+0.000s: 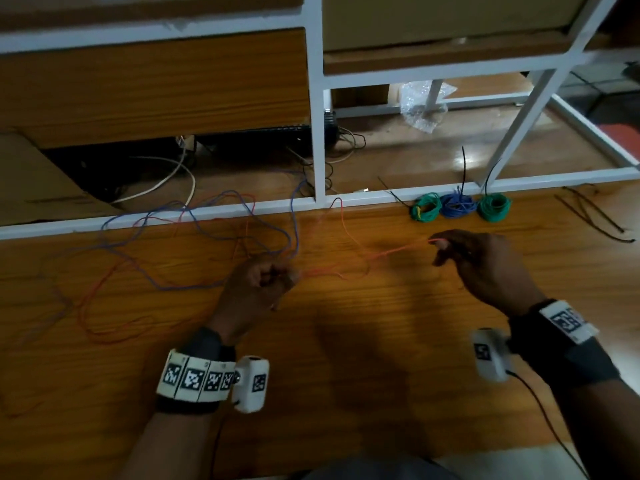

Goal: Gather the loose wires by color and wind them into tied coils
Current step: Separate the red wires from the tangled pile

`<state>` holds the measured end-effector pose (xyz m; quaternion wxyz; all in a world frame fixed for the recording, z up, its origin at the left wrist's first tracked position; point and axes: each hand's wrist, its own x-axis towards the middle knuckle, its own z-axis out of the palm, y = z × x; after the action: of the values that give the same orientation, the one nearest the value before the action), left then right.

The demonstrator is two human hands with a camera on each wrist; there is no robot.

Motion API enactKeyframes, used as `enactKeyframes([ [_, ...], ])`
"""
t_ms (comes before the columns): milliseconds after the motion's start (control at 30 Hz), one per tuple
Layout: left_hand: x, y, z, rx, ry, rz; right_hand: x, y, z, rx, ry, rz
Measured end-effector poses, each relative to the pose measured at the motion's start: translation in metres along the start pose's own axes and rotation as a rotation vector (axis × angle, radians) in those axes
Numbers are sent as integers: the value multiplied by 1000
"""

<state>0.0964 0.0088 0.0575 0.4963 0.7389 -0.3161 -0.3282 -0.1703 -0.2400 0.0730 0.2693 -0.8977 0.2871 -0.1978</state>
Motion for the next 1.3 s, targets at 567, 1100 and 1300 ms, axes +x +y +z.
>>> enactKeyframes([
  [567, 15, 38, 88, 506, -39, 336, 5, -24, 43, -110, -197, -367],
  [1100, -4, 40, 61, 345, -12, 302, -19, 12, -31, 76, 85, -27],
  [1300, 16, 48, 115, 343, -104, 295, -17, -2, -21, 75, 164, -59],
])
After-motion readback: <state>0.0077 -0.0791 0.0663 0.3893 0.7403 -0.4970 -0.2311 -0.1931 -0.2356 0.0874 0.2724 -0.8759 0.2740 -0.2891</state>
